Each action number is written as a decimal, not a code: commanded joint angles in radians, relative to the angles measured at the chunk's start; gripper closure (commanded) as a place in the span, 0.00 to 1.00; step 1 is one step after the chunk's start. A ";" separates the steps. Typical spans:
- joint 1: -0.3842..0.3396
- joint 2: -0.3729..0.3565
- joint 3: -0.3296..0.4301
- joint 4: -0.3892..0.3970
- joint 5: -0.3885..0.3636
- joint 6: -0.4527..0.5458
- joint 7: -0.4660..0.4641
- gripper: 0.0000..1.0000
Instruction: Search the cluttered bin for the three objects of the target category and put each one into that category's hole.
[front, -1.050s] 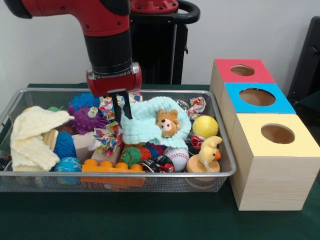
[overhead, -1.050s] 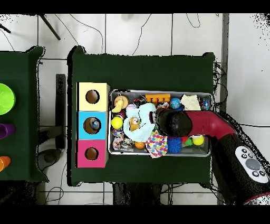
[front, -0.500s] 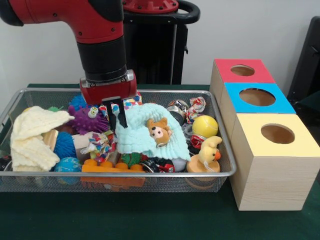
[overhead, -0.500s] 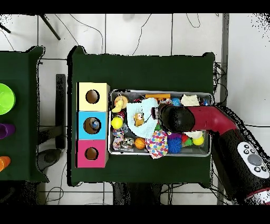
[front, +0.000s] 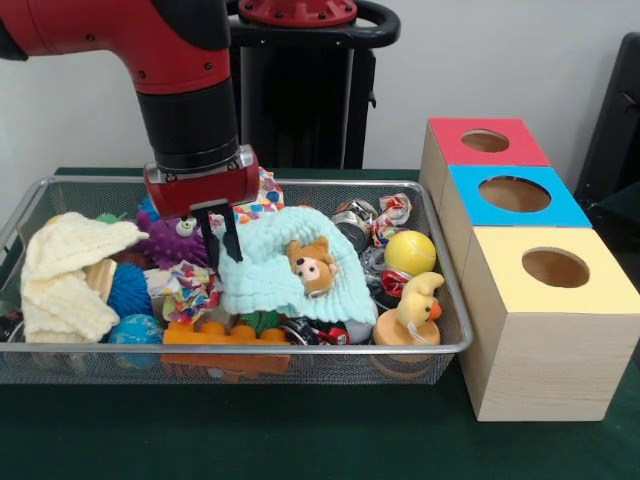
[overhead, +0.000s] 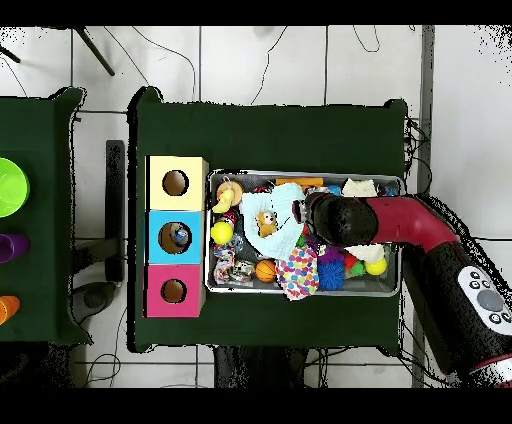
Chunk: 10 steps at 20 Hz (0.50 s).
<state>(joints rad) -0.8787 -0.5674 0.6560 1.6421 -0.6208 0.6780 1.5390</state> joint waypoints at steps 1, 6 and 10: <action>-0.067 0.032 0.074 -0.070 -0.072 0.148 -0.432 1.00; -0.087 0.052 0.080 -0.090 -0.075 0.160 -0.477 1.00; -0.091 0.047 0.083 -0.099 -0.075 0.174 -0.495 1.00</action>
<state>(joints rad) -0.9453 -0.5446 0.6800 1.6206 -0.6235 0.7310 1.4243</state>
